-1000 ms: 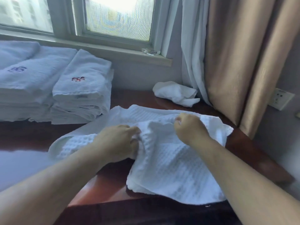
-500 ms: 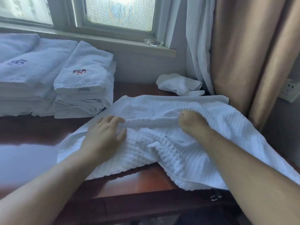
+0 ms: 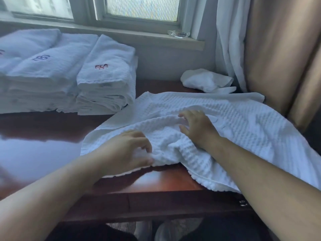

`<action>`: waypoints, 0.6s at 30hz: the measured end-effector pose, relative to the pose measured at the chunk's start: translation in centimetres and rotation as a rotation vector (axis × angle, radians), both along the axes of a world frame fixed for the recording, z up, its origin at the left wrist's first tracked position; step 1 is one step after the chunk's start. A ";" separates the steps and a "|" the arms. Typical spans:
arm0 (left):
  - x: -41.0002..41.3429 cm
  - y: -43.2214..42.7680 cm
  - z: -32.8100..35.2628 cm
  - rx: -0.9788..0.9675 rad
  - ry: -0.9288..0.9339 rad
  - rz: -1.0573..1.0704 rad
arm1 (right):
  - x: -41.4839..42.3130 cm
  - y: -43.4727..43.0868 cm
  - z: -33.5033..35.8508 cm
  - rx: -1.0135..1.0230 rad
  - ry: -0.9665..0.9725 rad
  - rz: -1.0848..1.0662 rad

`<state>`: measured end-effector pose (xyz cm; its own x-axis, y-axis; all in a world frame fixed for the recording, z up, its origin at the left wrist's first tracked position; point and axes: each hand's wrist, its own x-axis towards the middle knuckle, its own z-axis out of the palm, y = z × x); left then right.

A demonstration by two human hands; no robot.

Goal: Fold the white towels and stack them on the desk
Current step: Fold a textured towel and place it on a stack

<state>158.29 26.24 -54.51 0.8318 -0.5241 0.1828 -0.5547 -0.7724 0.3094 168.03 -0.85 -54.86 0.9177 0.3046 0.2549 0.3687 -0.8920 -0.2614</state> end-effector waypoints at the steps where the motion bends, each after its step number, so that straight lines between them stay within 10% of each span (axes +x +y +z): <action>1: 0.3 -0.2 0.4 -0.009 0.021 0.038 | -0.4 0.3 0.2 0.081 -0.028 -0.012; 7: 2.4 0.9 5.9 -0.196 0.431 0.081 | -1.5 0.0 0.5 0.480 0.322 0.021; 12: 3.4 0.5 6.9 0.131 0.154 0.381 | -0.7 -0.4 0.5 0.218 0.246 0.005; 18: 0.4 -0.9 5.5 0.060 0.502 0.169 | -0.7 0.3 -0.3 0.030 0.238 0.086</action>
<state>158.65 25.36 -49.00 0.8831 -0.3726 -0.2853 -0.2161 -0.8626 0.4574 167.35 -0.59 -55.20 0.9241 0.3796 0.0443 0.3675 -0.8508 -0.3756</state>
